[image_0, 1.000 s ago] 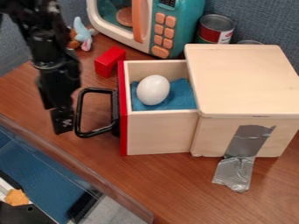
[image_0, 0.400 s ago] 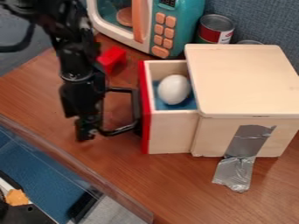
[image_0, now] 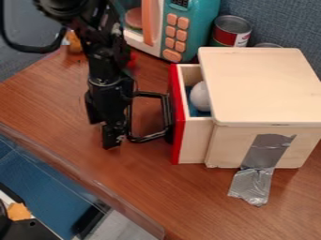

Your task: Close the drawer

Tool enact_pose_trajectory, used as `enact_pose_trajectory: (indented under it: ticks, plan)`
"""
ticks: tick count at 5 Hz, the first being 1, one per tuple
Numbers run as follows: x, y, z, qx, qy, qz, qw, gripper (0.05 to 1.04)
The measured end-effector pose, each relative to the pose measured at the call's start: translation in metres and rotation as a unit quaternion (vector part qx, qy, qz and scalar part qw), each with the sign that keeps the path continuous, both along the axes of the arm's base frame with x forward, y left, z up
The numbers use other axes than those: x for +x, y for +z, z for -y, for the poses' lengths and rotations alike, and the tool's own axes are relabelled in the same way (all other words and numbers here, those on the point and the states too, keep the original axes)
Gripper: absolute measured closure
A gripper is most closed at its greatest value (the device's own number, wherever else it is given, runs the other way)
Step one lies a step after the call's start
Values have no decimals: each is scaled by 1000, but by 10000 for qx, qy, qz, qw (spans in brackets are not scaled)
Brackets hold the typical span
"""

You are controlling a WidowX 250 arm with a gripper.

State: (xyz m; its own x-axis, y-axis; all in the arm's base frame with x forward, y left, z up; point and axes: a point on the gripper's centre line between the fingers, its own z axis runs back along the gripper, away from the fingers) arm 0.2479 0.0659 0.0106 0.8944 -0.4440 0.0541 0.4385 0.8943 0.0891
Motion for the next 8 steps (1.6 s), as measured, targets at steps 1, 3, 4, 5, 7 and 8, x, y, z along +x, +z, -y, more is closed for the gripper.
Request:
enact_pose_trajectory:
  ticks: [1, 3, 4, 5, 7, 8]
  plan:
    - [16, 2, 5, -60, -5, 24, 10000, 83]
    - [32, 12, 18, -194, -45, 65, 9998, 83]
    - [33, 13, 23, -218, -83, 45, 9997, 83]
    - [35, 14, 30, -260, -90, 43, 9996, 83]
    - [39, 6, 39, -258, -145, -60, 9995, 83]
    - [40, 5, 37, -191, -85, -4, 9998, 83]
